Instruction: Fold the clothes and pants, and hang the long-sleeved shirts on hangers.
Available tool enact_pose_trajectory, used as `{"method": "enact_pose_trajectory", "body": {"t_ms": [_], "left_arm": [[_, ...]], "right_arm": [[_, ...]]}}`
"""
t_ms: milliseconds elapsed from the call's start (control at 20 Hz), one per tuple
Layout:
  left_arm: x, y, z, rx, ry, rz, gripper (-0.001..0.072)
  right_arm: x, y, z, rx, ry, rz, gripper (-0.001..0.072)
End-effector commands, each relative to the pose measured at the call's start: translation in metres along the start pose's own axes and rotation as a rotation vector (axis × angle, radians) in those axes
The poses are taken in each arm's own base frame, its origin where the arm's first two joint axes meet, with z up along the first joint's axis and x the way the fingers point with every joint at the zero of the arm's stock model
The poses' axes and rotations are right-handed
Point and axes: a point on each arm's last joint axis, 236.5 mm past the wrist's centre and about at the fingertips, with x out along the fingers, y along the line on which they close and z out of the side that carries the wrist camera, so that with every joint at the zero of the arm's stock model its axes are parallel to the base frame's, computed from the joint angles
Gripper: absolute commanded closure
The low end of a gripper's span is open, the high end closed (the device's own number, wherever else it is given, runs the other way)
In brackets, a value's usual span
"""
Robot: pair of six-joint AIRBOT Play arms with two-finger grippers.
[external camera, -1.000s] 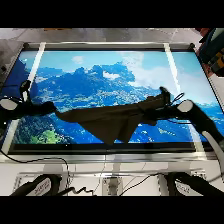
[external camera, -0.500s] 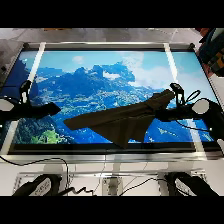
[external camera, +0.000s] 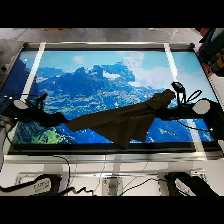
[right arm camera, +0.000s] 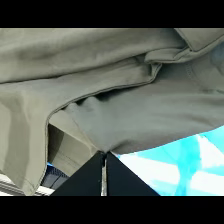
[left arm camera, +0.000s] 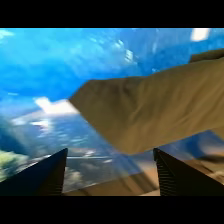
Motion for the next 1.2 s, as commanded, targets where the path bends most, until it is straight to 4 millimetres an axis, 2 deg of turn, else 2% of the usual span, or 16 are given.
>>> {"method": "enact_pose_trajectory", "body": {"t_ms": [0,150,200,250,300,450,550,650,700,800,850,900,1000,1100,1150], "left_arm": [[0.029,-0.013,0.005,-0.111,0.032,-0.133,0.0164],[0.041,-0.008,0.009,-0.144,0.028,-0.141,0.0179],[0.042,-0.007,0.011,-0.146,0.023,-0.137,0.0231],[0.042,-0.005,0.014,-0.147,0.006,-0.129,0.0249],[0.042,-0.002,0.019,-0.149,-0.013,-0.12,0.0313],[0.04,-0.008,0.038,-0.181,-0.087,-0.153,0.0679],[0.023,-0.03,0.067,-0.193,-0.178,-0.259,0.0692],[-0.02,-0.062,0.111,-0.218,-0.3,-0.418,0.0693],[-0.05,-0.08,0.131,-0.184,-0.363,-0.503,0.0694],[-0.125,-0.113,0.166,-0.1,-0.513,-0.628,0.0694],[-0.158,-0.122,0.175,-0.05,-0.585,-0.63,0.0694],[-0.19,-0.129,0.18,0.004,-0.652,-0.615,0.0695],[-0.253,-0.142,0.177,0.091,-0.785,-0.581,0.0694],[-0.299,-0.151,0.164,0.141,-0.895,-0.541,0.0694],[-0.319,-0.158,0.153,0.176,-0.941,-0.523,0.0694]], "right_arm": [[0.0,-0.001,0.003,0.0,-0.013,-0.003,0.0699],[0.0,-0.001,0.005,0.0,-0.019,-0.004,0.0699],[0.0,-0.001,0.005,0.0,-0.019,-0.004,0.0699],[0.0,-0.001,0.005,0.0,-0.02,-0.004,0.0699],[0.0,-0.001,0.005,0.0,-0.02,-0.004,0.0699],[-0.001,-0.002,0.011,0.0,-0.045,-0.008,0.0699],[-0.007,-0.003,0.027,-0.005,-0.103,-0.019,0.0699],[-0.028,-0.006,0.056,-0.009,-0.19,-0.034,0.0699],[-0.045,-0.01,0.073,-0.014,-0.24,-0.053,0.0699],[-0.086,-0.027,0.105,-0.024,-0.343,-0.121,0.0699],[-0.109,-0.038,0.118,-0.021,-0.393,-0.162,0.07],[-0.133,-0.052,0.129,-0.005,-0.441,-0.206,0.07],[-0.175,-0.079,0.141,0.037,-0.512,-0.277,0.07],[-0.204,-0.091,0.142,0.065,-0.54,-0.312,0.07],[-0.216,-0.09,0.143,0.063,-0.553,-0.319,0.07]]}}
